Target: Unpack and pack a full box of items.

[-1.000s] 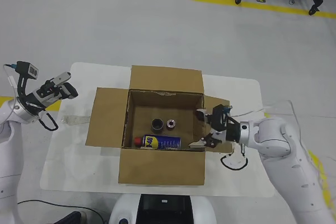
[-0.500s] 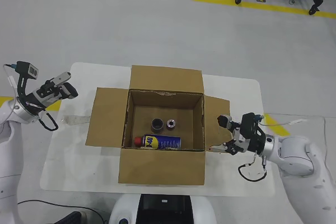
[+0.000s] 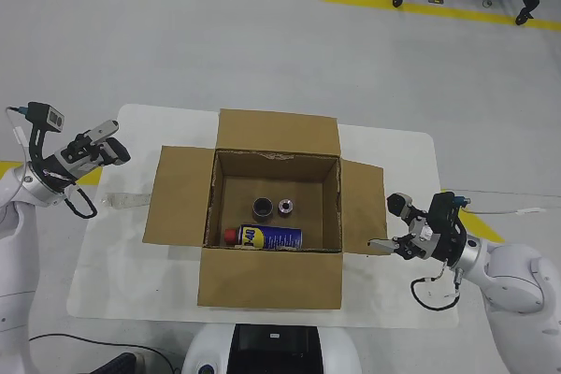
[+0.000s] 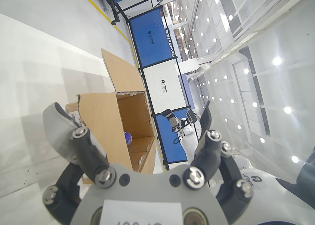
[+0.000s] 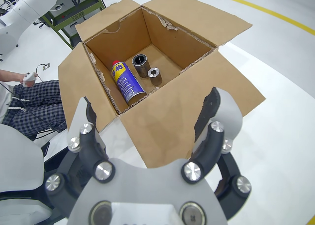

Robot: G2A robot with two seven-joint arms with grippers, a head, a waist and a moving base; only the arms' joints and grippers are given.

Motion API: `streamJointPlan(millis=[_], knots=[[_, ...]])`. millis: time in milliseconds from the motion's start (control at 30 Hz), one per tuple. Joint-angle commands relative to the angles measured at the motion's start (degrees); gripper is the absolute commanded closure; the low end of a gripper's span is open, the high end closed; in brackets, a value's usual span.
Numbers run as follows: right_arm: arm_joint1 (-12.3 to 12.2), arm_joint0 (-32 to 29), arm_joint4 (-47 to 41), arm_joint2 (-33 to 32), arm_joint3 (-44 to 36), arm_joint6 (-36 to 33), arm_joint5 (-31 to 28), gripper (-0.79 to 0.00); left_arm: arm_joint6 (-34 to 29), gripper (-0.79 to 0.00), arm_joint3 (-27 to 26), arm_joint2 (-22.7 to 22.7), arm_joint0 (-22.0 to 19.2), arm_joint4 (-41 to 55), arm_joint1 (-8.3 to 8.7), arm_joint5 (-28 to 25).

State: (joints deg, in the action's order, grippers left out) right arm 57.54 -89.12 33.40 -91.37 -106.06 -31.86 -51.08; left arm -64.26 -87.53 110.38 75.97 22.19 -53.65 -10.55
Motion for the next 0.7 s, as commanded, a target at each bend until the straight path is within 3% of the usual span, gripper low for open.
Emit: streamJointPlan(millis=[0, 667], knots=[[0.0, 0.0, 0.0, 0.0, 0.0, 0.0, 0.0, -0.785, 0.0, -0.785, 0.0, 0.0, 0.0, 0.0, 0.00, 0.0], [0.0, 0.0, 0.0, 0.0, 0.0, 0.0, 0.0, -0.785, 0.5, -0.785, -0.1, 0.0, 0.0, -0.1, -0.01, -0.1]])
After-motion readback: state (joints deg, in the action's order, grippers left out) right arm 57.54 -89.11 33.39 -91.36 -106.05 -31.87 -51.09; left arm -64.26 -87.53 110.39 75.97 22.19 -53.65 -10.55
